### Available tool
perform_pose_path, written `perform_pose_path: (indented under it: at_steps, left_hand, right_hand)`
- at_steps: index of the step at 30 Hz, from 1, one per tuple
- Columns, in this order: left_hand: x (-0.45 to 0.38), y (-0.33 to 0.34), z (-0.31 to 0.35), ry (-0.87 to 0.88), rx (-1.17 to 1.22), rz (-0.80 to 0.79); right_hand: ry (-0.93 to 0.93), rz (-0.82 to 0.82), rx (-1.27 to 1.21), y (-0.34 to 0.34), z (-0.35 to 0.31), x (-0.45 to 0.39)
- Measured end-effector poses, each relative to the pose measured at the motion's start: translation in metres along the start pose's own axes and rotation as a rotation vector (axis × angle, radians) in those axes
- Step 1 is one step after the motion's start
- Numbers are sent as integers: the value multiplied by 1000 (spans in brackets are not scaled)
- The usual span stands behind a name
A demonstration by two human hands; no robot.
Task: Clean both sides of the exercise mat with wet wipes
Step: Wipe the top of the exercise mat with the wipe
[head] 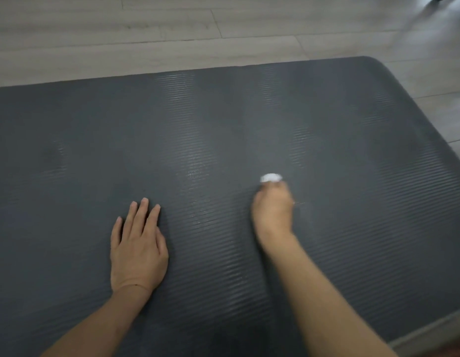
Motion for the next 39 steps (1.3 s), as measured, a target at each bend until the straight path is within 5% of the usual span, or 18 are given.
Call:
perform_pose_path:
  at_steps: [3, 6, 11, 13, 15, 17, 20, 25, 27, 30, 33, 35, 37, 39]
  left_hand:
    - [0, 0, 0, 11, -3, 12]
    - [0, 1, -1, 23, -24, 14]
    - [0, 3, -1, 25, -35, 5]
    - [0, 3, -1, 24, -33, 0]
    - [-1, 3, -2, 20, -28, -3]
    - [-1, 3, -1, 27, -27, -4]
    - [-1, 2, -2, 30, -26, -2]
    - [-1, 3, -1, 24, -32, -2]
    - [-2, 3, 0, 24, -37, -10]
    - [-2, 2, -1, 17, -39, -19]
    - [-1, 2, -1, 17, -33, -21]
    - [-1, 1, 0, 18, -33, -21]
    - [-2, 1, 1, 21, -31, -24]
    - [-2, 0, 1, 17, -38, -26]
  right_hand:
    - [-466, -266, -105, 29, -87, 72]
    - [-694, -302, -41, 24, -66, 36]
    - [-58, -78, 79, -17, 50, -72]
    - [94, 0, 62, -11, 33, -57]
    - [-38, -25, 4, 11, -23, -13]
    - [-370, -146, -43, 28, -79, 45]
    - [-693, -343, -4, 24, -71, 58]
    - [-158, -80, 101, -34, 66, -39]
    - [10, 11, 83, -41, 70, -28]
    - [-61, -63, -65, -14, -2, 42]
    - [-397, -238, -162, 1, -67, 111]
    - [-591, -302, -125, 2, -48, 99]
    - [-509, -258, -31, -10, 0, 54]
    - [-221, -97, 83, -30, 52, 7]
Point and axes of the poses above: each hand's wrist, its own x-axis away from the middle knuckle, its own y-axis out of the palm, z = x × y, the point moved 2 cm from there along -x, towards the middle knuckle, and after that the axes turned 1 degree about y, right-handed, at the moved point
